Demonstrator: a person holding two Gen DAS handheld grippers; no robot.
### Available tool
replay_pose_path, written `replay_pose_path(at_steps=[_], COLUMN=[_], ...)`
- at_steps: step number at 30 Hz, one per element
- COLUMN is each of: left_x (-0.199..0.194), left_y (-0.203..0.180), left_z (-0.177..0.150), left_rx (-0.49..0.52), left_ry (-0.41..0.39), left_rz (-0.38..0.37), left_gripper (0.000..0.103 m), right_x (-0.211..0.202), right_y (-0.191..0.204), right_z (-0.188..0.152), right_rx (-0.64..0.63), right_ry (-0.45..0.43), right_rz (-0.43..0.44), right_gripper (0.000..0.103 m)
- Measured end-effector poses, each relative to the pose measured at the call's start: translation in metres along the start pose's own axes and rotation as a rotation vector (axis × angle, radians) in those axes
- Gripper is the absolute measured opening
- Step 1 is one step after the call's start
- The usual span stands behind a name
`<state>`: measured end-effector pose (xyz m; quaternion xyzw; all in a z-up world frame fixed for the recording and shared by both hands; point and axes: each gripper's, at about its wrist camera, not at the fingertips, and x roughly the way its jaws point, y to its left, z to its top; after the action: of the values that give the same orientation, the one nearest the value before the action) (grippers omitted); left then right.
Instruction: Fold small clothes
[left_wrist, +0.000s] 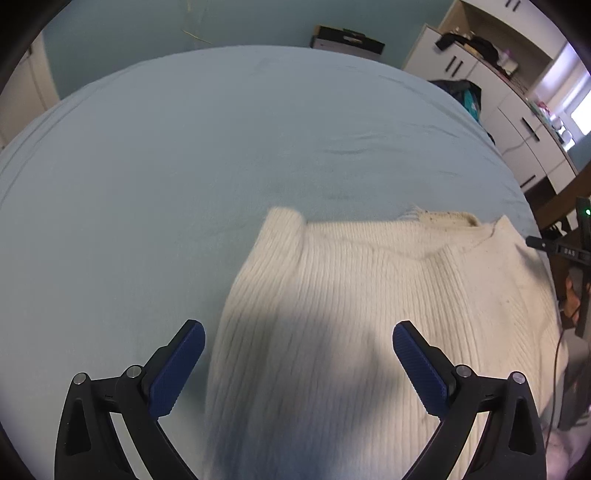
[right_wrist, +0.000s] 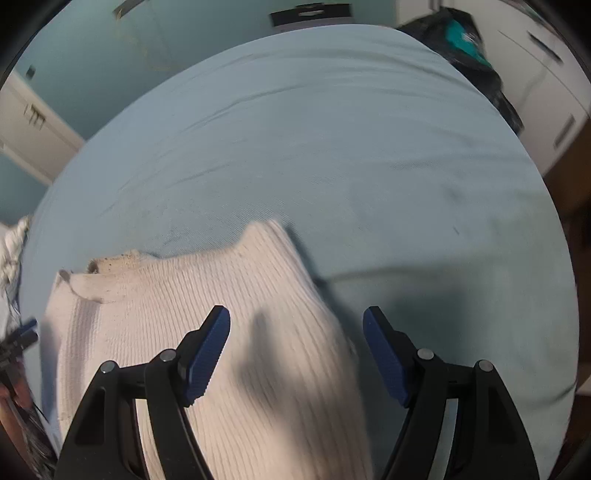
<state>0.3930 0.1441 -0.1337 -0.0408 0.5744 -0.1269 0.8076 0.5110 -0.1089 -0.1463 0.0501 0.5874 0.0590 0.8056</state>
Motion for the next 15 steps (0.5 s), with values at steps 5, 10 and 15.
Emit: replay_pose_path(at_steps=[5,10,15], left_x=[0.014,0.046,0.019], left_y=[0.001,0.001,0.016], left_z=[0.014,0.017,0.015], left_rx=[0.02,0.0,-0.061], left_ry=[-0.007,0.057,-0.048], left_rz=[-0.003,0.053,-0.045], left_gripper=[0.095,0.054,0.012], right_x=[0.016,0.031,0.012], right_y=[0.007,0.007,0.001], right_z=[0.013,0.011,-0.001], right_rx=[-0.039,-0.06,-0.091], right_ry=[0.01,0.014,-0.071], right_rz=[-0.027,-0.035,-0.043], right_gripper=[0.071,0.043,0.009])
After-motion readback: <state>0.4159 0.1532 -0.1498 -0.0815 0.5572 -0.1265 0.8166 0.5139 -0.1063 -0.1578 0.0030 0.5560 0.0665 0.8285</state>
